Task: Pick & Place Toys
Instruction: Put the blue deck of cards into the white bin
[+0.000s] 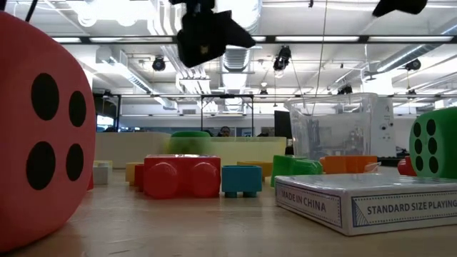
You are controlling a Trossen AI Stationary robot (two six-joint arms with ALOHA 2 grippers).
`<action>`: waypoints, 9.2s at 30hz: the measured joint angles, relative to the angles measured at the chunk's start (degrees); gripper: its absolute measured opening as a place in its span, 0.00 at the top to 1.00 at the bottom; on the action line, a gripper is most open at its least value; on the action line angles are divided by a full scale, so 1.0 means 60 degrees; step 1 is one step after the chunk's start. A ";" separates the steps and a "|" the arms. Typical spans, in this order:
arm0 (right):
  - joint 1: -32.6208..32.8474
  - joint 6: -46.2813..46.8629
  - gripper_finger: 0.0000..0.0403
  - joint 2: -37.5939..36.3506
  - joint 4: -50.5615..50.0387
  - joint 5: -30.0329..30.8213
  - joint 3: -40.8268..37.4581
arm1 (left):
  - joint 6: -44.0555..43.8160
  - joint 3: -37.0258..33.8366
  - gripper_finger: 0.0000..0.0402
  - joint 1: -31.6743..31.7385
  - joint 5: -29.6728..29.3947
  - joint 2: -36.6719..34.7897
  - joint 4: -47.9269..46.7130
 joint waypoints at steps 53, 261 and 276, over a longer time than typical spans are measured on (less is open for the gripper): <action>0.1129 -0.5069 0.33 0.8051 0.3472 -0.2182 0.1982 | -0.4732 -0.6061 0.42 0.0073 -0.3632 -0.6150 0.2598; -0.0958 -0.3252 0.92 0.4608 0.1455 0.0506 0.3876 | -0.1679 -0.4200 0.87 1.0348 0.0235 -0.3294 -0.3076; -0.0958 -0.3217 0.92 0.4608 0.1455 0.0479 0.3876 | -0.1643 -0.4200 0.64 1.0390 0.0591 -0.3309 -0.3345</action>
